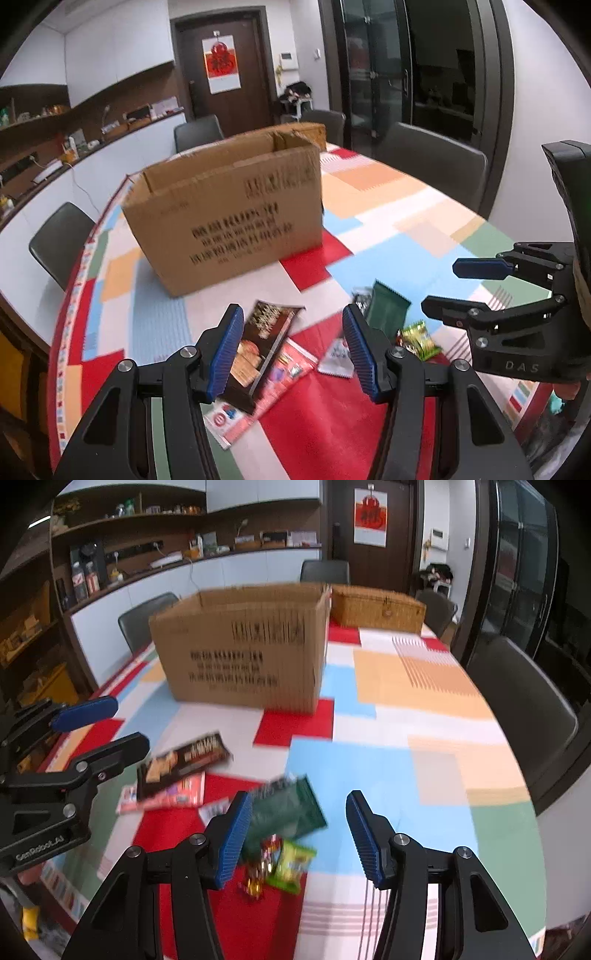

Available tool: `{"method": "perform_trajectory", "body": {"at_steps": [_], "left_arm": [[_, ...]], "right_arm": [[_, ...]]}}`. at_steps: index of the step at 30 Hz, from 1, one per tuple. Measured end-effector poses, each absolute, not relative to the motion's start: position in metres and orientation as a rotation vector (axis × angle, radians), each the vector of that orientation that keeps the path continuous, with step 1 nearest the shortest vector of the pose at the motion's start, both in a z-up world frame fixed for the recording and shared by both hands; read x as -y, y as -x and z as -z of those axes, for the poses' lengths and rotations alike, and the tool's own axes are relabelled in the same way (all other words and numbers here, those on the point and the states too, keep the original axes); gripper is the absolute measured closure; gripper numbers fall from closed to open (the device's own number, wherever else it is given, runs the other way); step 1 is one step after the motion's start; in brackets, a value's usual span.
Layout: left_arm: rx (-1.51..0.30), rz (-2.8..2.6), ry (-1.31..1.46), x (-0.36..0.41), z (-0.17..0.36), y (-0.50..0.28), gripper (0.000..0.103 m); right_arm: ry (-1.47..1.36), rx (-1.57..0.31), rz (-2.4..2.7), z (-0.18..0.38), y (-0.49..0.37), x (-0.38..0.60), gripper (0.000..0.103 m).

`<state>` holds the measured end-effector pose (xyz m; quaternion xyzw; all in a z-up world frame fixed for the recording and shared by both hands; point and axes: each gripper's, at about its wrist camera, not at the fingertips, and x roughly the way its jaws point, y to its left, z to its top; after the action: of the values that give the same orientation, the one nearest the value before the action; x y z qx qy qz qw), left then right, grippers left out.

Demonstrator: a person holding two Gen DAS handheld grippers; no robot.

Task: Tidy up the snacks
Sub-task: 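Move both grippers back to the remaining snacks on the table, then grasp the white-wrapped candy bar with left gripper while right grasps yellow candy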

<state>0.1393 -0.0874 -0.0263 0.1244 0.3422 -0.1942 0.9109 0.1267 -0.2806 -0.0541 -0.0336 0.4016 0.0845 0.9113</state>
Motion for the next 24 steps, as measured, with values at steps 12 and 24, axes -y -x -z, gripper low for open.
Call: {"method": "perform_trajectory", "body": {"at_steps": [12,24], "left_arm": [[-0.758,0.456,-0.305,0.100,0.060,-0.148,0.048],[-0.817,0.500,-0.321,0.106,0.084,-0.165,0.049]], "right_arm": [[0.022,-0.958,-0.128,0.095,-0.118,0.290,0.049],[0.013,-1.006,-0.113,0.109,-0.121,0.289,0.052]]}}
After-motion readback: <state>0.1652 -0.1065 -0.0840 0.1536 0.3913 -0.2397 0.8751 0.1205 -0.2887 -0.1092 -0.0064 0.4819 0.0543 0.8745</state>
